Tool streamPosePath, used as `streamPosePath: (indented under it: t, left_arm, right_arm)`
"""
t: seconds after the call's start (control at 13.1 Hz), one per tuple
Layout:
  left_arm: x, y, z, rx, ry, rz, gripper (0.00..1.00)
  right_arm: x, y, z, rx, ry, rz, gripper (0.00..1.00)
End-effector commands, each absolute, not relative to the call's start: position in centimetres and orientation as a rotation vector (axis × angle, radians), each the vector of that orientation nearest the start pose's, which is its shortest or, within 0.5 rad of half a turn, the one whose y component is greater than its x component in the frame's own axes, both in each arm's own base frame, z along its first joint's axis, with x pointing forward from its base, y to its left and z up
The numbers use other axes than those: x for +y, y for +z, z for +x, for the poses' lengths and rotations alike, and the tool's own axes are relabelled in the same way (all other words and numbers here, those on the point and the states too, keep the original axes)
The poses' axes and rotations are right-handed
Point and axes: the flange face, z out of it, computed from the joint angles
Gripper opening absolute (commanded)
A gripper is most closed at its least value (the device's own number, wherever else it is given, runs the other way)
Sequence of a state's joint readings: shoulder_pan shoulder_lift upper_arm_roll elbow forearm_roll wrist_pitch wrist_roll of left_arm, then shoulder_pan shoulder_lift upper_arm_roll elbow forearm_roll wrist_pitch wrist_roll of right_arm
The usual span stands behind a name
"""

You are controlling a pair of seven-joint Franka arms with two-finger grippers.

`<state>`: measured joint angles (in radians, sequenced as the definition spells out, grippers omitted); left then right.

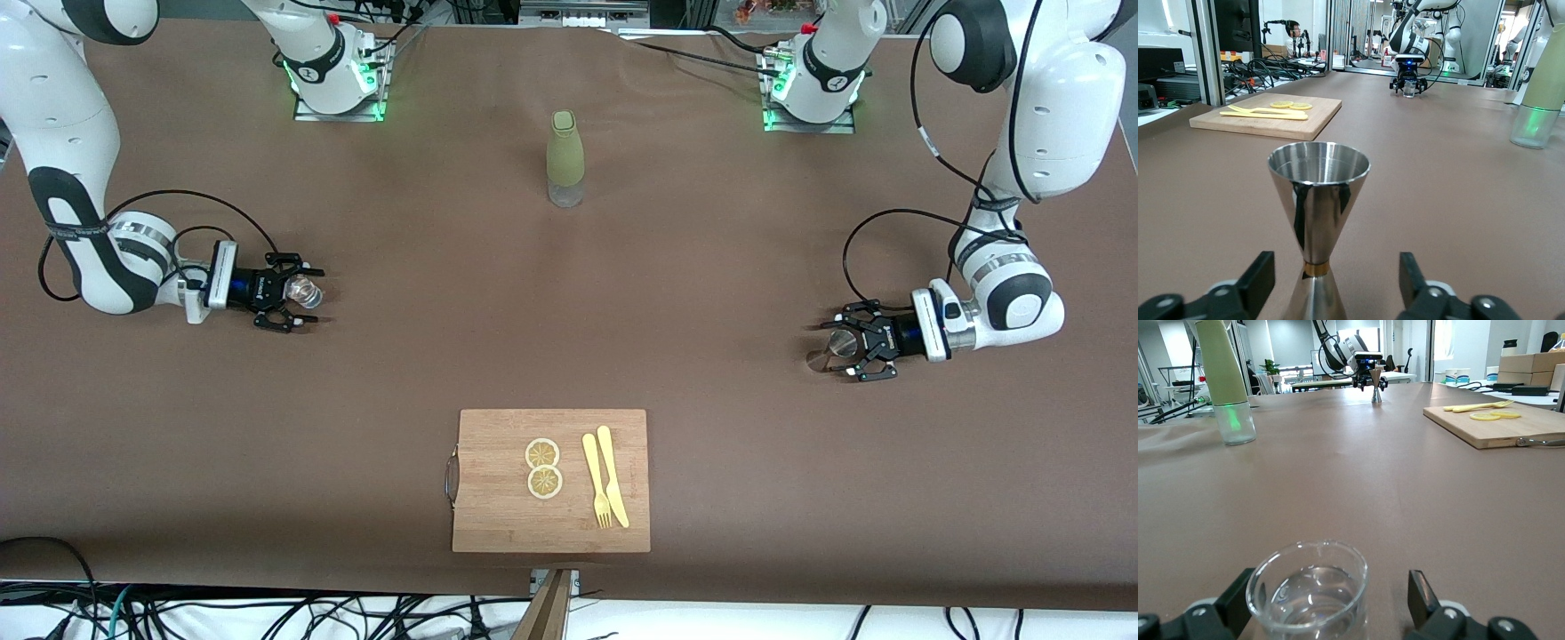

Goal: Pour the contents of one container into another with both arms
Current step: 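Close the right gripper on the beaker while the left gripper grasps the jigger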

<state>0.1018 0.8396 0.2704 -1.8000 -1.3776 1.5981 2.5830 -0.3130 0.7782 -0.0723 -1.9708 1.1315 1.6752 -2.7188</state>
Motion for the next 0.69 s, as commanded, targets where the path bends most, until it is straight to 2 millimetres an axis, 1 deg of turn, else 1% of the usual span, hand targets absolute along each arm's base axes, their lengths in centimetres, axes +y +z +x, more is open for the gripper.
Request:
streamPosePath:
  t: [0.0,0.08,0.15,0.23,0.31,0.38,0.46,0.54,0.61]
  left_arm:
    - [10.6,9.28,57.84,-1.312,1.137,1.543,0.7]
    - [10.57,9.4,57.84,-1.31,1.138,1.533,0.66]
    - [10.42,9.53,57.84,-1.306,1.141,1.519,0.61]
    - [10.71,9.57,57.77,-1.303,1.145,1.519,0.57]
    - [10.68,9.64,57.7,-1.3,1.147,1.508,0.53]
    - [10.68,9.6,57.6,-1.308,1.153,1.496,0.48]
    - [10.76,9.6,57.59,-1.314,1.159,1.493,0.45]
    - [10.75,9.6,57.56,-1.323,1.166,1.486,0.36]
    - [10.77,9.6,57.6,-1.336,1.179,1.48,0.33]
  right_arm:
    - [-11.08,6.42,49.54,-1.386,-1.056,-1.436,0.86]
    - [-11.08,6.42,49.54,-1.386,-1.056,-1.436,0.66]
    - [-11.07,6.35,49.5,-1.385,-1.055,-1.436,0.53]
    - [-11.04,6.31,49.42,-1.386,-1.053,-1.435,0.45]
    - [-11.05,6.35,49.48,-1.387,-1.055,-1.433,0.42]
    - [-11.07,6.34,49.49,-1.387,-1.054,-1.435,0.42]
    - [-11.07,6.34,49.49,-1.386,-1.053,-1.435,0.41]
    - [-11.06,6.43,49.52,-1.387,-1.055,-1.434,0.4]
    - [-11.06,6.42,49.51,-1.388,-1.053,-1.433,0.37]
